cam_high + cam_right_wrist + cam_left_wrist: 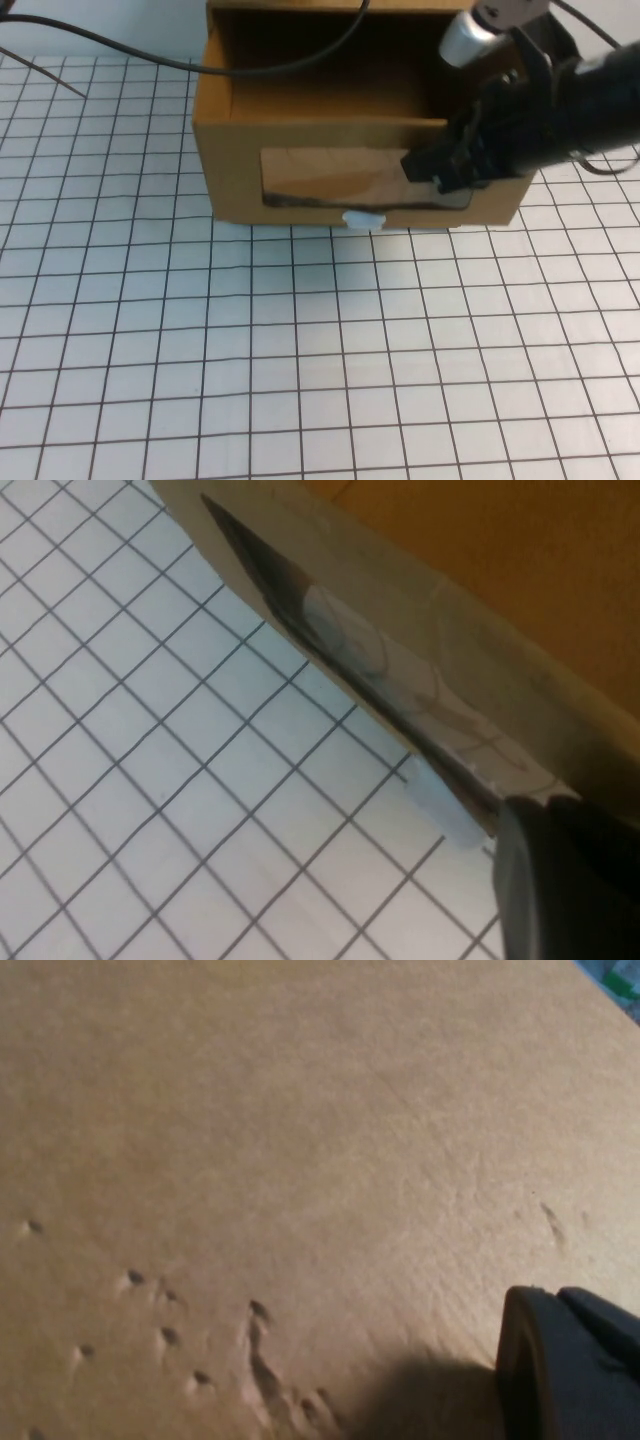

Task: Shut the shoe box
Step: Close the shoe box with your right arm

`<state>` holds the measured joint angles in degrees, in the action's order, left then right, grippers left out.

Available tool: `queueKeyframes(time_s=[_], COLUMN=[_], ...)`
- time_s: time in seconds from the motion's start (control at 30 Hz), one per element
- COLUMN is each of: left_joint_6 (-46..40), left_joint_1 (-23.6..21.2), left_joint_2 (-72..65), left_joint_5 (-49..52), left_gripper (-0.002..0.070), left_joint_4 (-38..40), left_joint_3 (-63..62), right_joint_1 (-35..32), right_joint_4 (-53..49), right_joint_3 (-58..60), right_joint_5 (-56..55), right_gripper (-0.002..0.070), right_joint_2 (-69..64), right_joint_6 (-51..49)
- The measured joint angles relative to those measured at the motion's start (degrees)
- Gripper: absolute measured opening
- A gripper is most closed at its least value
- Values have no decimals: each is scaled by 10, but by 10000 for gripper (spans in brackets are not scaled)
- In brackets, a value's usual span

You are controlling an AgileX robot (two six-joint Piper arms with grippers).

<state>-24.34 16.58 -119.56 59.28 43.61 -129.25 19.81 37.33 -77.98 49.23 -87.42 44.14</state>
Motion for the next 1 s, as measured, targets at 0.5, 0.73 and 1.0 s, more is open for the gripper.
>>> queueKeyframes(time_s=[0.5,0.73,1.0], left_joint_6=[-3,-5,-5], left_joint_1=[0,0,0], left_joint_2=[0,0,0], left_joint_5=[11,14,15], left_gripper=[-6,-5,-5], left_joint_4=[1,2,2], left_joint_3=[0,-1,-1], right_joint_1=[-25,-35,-38], right_joint_4=[6,11,11], right_joint_3=[-202,-262,-269], right_joint_5=[-8,-1,-1], right_gripper=[-14,-14,-14], right_joint_2=[-159,-203,-207], right_joint_6=[3,6,-9])
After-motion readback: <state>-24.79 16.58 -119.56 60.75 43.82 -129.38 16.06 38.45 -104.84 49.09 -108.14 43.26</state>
